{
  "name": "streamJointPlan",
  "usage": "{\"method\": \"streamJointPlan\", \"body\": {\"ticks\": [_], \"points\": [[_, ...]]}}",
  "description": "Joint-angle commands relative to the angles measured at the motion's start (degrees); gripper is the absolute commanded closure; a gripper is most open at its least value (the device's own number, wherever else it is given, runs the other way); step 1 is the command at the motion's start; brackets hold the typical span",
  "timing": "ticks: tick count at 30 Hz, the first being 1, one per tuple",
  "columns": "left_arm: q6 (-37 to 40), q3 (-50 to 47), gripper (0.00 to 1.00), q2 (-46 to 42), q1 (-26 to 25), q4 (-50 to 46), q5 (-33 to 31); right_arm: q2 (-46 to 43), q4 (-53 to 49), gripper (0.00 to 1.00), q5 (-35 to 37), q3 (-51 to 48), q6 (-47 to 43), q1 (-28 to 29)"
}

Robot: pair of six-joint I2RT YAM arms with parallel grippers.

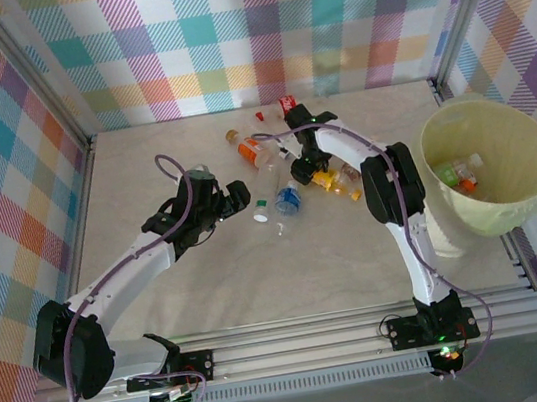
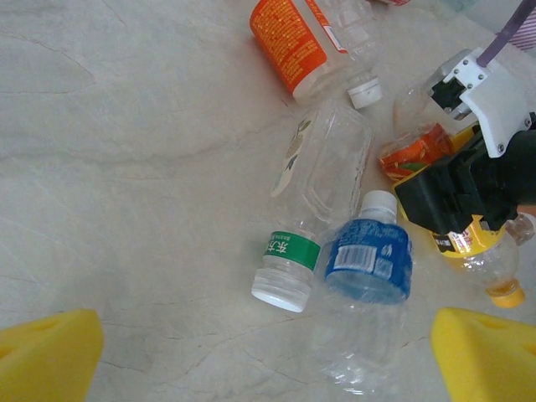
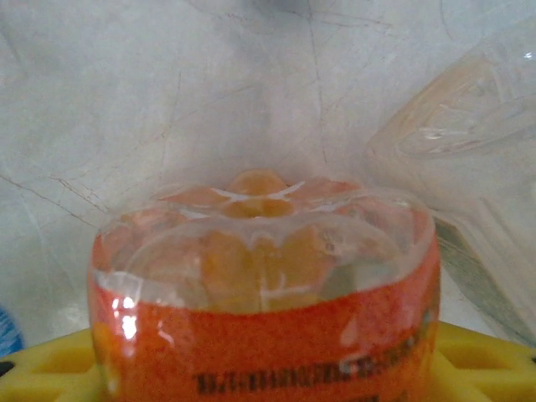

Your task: Put the plastic bottles in the bin

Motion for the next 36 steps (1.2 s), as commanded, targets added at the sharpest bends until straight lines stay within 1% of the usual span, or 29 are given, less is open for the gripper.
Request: {"method": "streamJointPlan", "body": {"ticks": [1,7,13,16,17,20,23,27,30,32,34,36], "points": [[1.06,-0.58,0.0,0.73,0.84,0.02,1.59,-6.98,2.53,0.39,-1.47,-2.76,2.36,0.13],[1.13,-0.83,0.0,1.16,0.84,4.09,6.61,-19.99,8.3,0.44,-1.04,-9.8,7.68,0.15],[1.36,-1.19,0.0,0.9,0.15,9.29,13.62,-35.48,16.77,0.46,-4.4,-19.25,13.72,0.14],[2.29,-1.17,0.0,0.78,-0.93,11.5,15.62,-43.14,22.31,0.46,-6.05,-24.28,16.27,0.14],[2.64,-1.02,0.0,0.85,-1.37,12.2,16.32,-45.67,23.96,0.47,-6.45,-25.66,18.47,0.16],[3.68,-0.73,0.0,0.92,-2.71,14.26,18.1,-51.88,27.7,0.5,-6.69,-28.75,20.85,0.17],[4.62,-0.3,0.0,0.92,-4.3,15.68,18.09,-58.59,32.39,0.51,-6.11,-32.18,22.33,0.06],[5.09,0.36,0.0,1.19,-5.31,16.2,16.89,-66.52,36.65,0.52,-3.68,-35.22,23.14,-0.29],[5.05,0.78,0.0,1.76,-5.57,16.11,16.26,-71.42,38.19,0.53,-1.36,-35.6,22.34,-0.86],[4.86,1.0,0.0,2.43,-5.65,16.06,16.08,-73.75,39.4,0.53,2.06,-35.65,19.85,-1.15],[4.51,1.34,0.0,3.0,-5.67,16.18,16.09,-75.06,40.5,0.54,7.71,-35.56,15.8,-1.54],[4.16,1.6,0.0,3.56,-5.74,16.16,15.9,-76.1,40.87,0.53,11.66,-35.36,13.21,-2.99]]}}
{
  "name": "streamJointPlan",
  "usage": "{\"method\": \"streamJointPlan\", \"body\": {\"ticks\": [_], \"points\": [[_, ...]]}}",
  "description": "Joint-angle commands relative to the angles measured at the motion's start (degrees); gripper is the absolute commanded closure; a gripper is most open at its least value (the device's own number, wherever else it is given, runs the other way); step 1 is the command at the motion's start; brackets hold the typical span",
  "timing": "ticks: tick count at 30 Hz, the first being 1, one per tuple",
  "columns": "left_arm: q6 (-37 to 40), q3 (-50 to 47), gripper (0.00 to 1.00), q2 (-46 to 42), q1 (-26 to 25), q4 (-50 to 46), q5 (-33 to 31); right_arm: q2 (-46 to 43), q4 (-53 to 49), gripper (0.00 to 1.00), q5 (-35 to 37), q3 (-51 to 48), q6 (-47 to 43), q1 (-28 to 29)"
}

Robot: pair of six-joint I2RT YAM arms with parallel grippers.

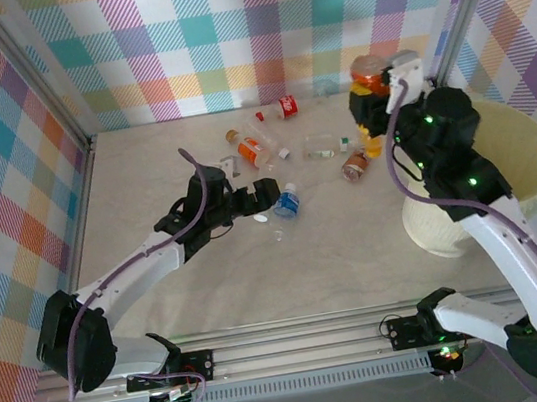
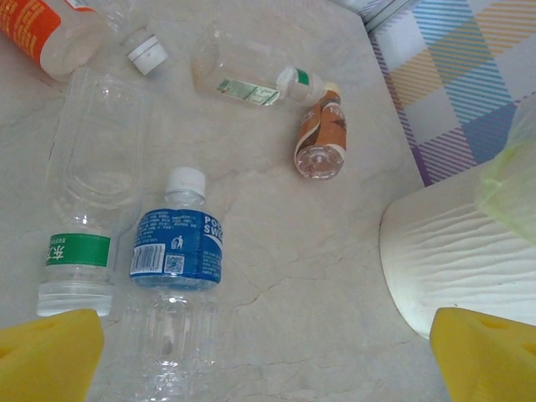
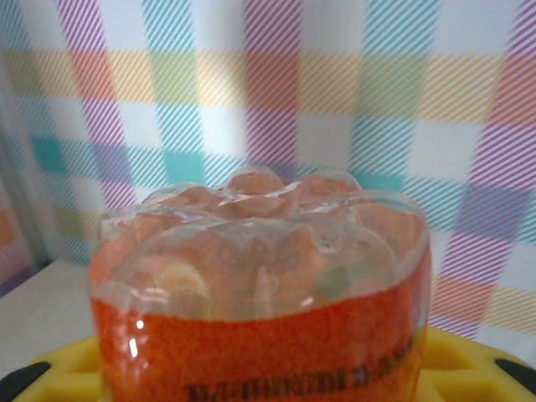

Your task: Put the plastic bottles in the bin

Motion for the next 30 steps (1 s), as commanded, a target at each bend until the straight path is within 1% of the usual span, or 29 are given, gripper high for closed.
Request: {"method": "streamJointPlan", "body": {"ticks": [1,4,8,9,13,16,18,21,24,28,30], "points": [[0.47,1.93,0.0,0.93,-0.78,1.54,-0.58,-1.07,3.85,0.53,8.73,0.25,-5.32,-2.34],[-0.03,2.19,0.0,1.39,-0.84,1.61,-1.01,-1.18,0.78,0.53,11.62,2.11,-4.64,-6.37],[-0.44,2.49,0.0,1.85,-0.92,1.9,-1.38,-1.09,-1.76,0.53,11.53,2.47,-1.71,-13.54],[-0.54,2.46,0.0,1.93,-0.92,1.82,-1.32,-0.86,-2.77,0.53,11.09,2.56,0.89,-15.59],[-0.26,2.47,0.0,1.55,-0.92,1.17,-1.95,-0.58,-9.06,0.53,6.9,2.85,5.12,-22.68],[-0.13,2.15,0.0,1.1,-0.92,0.83,-3.03,-1.0,-13.93,0.53,2.87,2.24,6.72,-26.88],[-0.13,2.09,0.0,0.77,-0.92,0.82,-3.65,-1.16,-17.42,0.53,1.58,2.16,6.91,-29.22],[-0.13,1.89,0.0,0.84,-0.92,1.03,-4.53,-2.05,-21.12,0.52,0.85,0.47,6.82,-31.49],[-0.13,1.84,0.0,1.18,-0.92,1.09,-5.23,-3.2,-22.52,0.52,-0.4,-2.07,6.91,-32.99],[-0.11,1.95,0.0,1.75,-0.92,1.12,-5.41,-4.43,-22.22,0.51,-1.31,-5.47,7.17,-33.46],[-0.18,1.88,0.0,1.9,-0.92,1.14,-5.52,-5.32,-20.12,0.5,-1.21,-8.71,7.24,-33.46]]}}
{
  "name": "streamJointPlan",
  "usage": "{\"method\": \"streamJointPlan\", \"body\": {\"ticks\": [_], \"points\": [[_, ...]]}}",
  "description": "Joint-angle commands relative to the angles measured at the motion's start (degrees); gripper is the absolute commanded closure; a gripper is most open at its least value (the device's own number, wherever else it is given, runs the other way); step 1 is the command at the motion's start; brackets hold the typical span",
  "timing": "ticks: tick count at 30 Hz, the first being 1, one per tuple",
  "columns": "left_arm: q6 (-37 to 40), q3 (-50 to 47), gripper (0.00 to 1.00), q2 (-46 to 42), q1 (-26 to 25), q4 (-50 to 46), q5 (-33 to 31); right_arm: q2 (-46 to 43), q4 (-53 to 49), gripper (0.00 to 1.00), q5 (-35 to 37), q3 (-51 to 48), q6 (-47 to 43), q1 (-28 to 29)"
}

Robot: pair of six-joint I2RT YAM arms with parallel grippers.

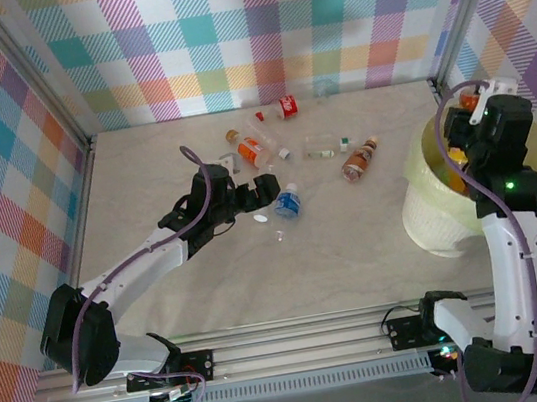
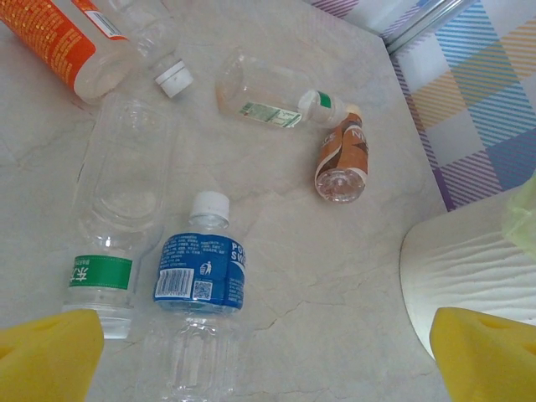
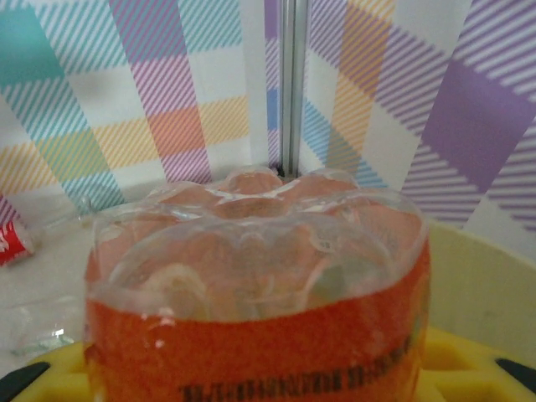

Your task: Put the plastic bottles in the bin

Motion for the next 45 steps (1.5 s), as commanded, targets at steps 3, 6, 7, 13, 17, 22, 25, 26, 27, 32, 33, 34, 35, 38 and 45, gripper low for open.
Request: {"method": "streamJointPlan", "body": {"ticks": [3,6,7,13,17,22,25,26,27,32,33,34,35,38,45], "points": [[0.11,0.62,0.0,0.35,-0.6,0.47,-1.22,-3.02,5.76,0.49,-2.76,-8.02,0.75,-0.34],[0.17,0.63,0.0,0.44,-0.6,0.36,-1.49,-4.45,9.54,0.48,-5.28,-12.97,1.04,-0.35],[0.11,0.54,0.0,0.48,-0.6,0.31,-1.63,-4.74,10.37,0.48,-5.74,-14.01,1.27,-0.34],[-0.4,0.23,0.0,0.77,-0.6,0.52,-2.54,-6.69,13.08,0.36,-6.41,-18.82,3.29,-0.3],[-0.68,0.26,0.0,1.12,-0.55,0.75,-2.99,-6.78,12.03,0.24,-7.9,-17.57,4.73,-0.35],[-0.99,0.26,0.0,1.81,-0.53,0.91,-3.79,-6.12,7.21,0.13,-8.83,-12.75,6.35,-0.33],[-1.27,0.26,0.0,2.08,-0.59,1.12,-3.85,-6.39,6.55,0.08,-11.08,-11.4,6.99,-0.29],[-1.33,0.24,0.0,2.07,-0.59,0.98,-3.95,-6.41,6.26,0.06,-11.05,-11.01,7.49,-0.34],[-1.38,0.15,0.0,2.08,-0.6,0.99,-4.09,-6.41,5.98,0.04,-11.08,-10.59,8.0,-0.34],[-1.34,0.0,0.0,1.86,-0.6,-0.23,-5.26,-6.01,5.04,0.0,-11.59,-9.01,9.22,-0.35],[-1.33,0.0,0.0,1.89,-0.55,-0.51,-5.53,-5.93,4.75,0.0,-11.98,-8.8,9.46,-0.28],[-1.44,0.02,0.0,1.8,-0.59,-0.76,-5.78,-5.74,4.4,0.0,-12.67,-8.41,9.62,-0.35],[-1.47,0.0,0.0,1.87,-0.6,-1.03,-6.0,-5.47,3.95,0.0,-13.53,-8.02,9.67,-0.35],[-1.7,0.41,0.0,2.55,-0.59,-2.08,-6.53,-4.99,3.28,0.0,-17.98,-6.72,9.67,-0.35],[-1.74,2.97,0.0,7.37,-0.61,-5.88,-6.13,-4.5,3.57,0.0,-30.8,-4.83,10.23,0.21]]}}
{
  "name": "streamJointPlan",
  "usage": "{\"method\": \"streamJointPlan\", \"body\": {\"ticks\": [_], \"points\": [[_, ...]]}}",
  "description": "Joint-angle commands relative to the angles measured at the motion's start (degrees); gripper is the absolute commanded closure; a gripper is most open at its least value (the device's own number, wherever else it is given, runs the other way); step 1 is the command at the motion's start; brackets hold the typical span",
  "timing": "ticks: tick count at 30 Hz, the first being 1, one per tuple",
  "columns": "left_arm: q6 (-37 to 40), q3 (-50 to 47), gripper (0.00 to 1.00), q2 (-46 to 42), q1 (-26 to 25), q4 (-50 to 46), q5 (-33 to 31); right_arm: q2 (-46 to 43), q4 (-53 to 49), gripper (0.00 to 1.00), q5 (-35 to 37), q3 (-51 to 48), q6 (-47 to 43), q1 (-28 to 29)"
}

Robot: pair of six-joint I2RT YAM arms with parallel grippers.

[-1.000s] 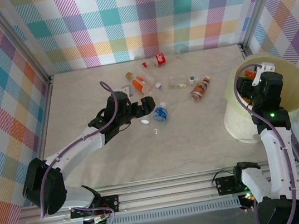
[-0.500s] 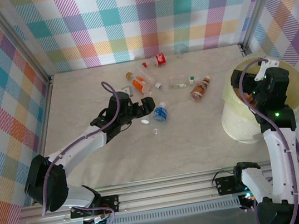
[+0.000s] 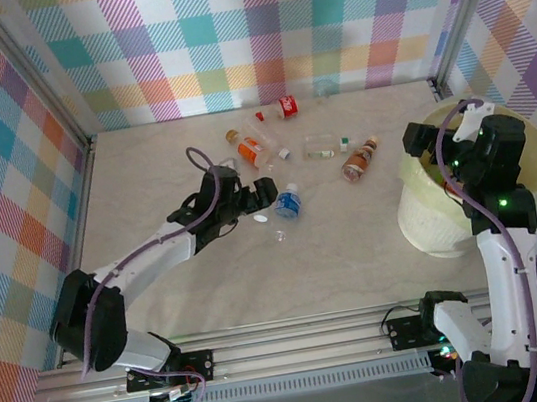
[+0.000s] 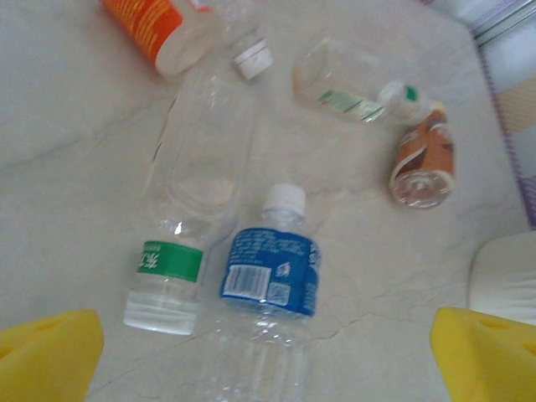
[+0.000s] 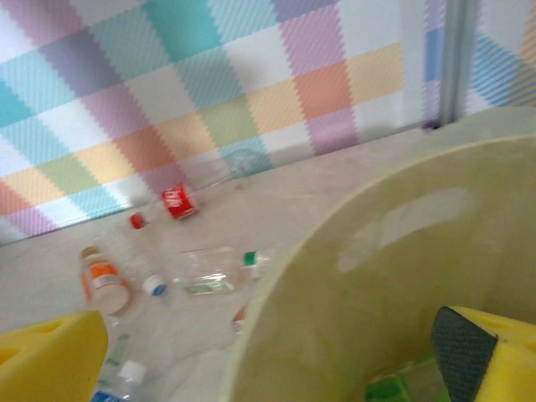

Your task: Put the plastic bottles in the bin

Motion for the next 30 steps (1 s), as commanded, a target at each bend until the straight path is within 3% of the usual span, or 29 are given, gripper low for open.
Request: {"method": "streamJointPlan", "body": {"ticks": [1,6,12,17,30], "points": [[-0.34,2.28,0.0,2.33,-0.68,-2.8,0.25,0.3,0.05,0.0,-9.13,2.5,0.84,0.84],[-0.98,2.25,0.0,3.21,-2.08,-3.37,-1.15,1.73,0.09,0.0,-13.19,3.38,-0.63,5.8],[-1.59,2.1,0.0,3.77,-5.7,-5.85,-6.74,5.84,-0.74,0.0,-7.23,5.55,-4.67,17.78],[-2.17,2.48,0.02,5.95,-9.06,-6.19,-8.04,8.48,2.22,0.0,-6.95,6.13,-3.89,23.78],[-1.8,7.63,0.06,16.41,-11.95,-5.72,-5.06,7.75,2.28,0.0,-3.86,4.78,-4.98,25.82]]}}
